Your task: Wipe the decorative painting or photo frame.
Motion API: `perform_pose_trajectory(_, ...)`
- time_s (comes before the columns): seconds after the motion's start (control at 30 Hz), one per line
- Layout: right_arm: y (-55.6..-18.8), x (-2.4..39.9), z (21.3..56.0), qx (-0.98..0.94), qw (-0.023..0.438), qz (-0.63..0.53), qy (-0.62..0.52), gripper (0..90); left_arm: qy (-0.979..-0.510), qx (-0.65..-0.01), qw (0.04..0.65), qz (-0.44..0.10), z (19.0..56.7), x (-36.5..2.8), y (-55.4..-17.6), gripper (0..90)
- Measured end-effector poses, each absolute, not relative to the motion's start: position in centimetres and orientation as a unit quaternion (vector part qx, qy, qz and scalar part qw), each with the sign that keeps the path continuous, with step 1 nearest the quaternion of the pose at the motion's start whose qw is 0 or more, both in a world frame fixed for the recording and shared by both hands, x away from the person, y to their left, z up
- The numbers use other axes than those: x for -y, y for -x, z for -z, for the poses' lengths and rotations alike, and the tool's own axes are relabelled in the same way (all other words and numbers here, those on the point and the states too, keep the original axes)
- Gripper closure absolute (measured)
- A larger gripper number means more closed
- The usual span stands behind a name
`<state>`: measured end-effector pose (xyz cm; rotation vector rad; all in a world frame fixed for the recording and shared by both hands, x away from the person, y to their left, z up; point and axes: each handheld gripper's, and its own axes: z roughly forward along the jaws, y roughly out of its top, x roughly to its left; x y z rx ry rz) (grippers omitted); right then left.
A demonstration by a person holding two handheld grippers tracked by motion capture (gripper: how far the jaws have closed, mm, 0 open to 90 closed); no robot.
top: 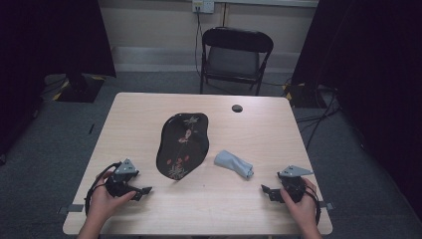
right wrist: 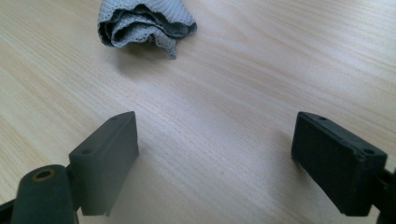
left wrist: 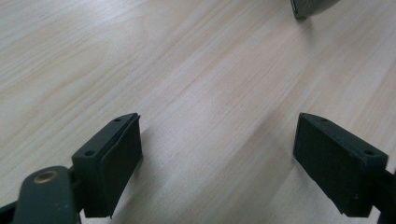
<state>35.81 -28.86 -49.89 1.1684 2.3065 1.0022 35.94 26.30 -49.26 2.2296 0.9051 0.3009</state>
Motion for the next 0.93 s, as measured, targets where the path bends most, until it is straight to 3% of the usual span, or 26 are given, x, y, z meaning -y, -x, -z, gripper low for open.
perform_pose_trajectory(0.27, -35.79, 28.85, 49.89, -0.818, 0.183, -0.355, -0.414, 14.1, -0.851, -0.337, 0.378, -0.137, 49.99, -26.52, -36.01, 14.1)
perform_pose_trajectory(0.93, -35.80, 28.86, 49.89, -0.818, 0.181, -0.356, -0.413, 14.0, -0.859, -0.325, 0.371, -0.135, 50.12, -26.08, -36.29, 6.1)
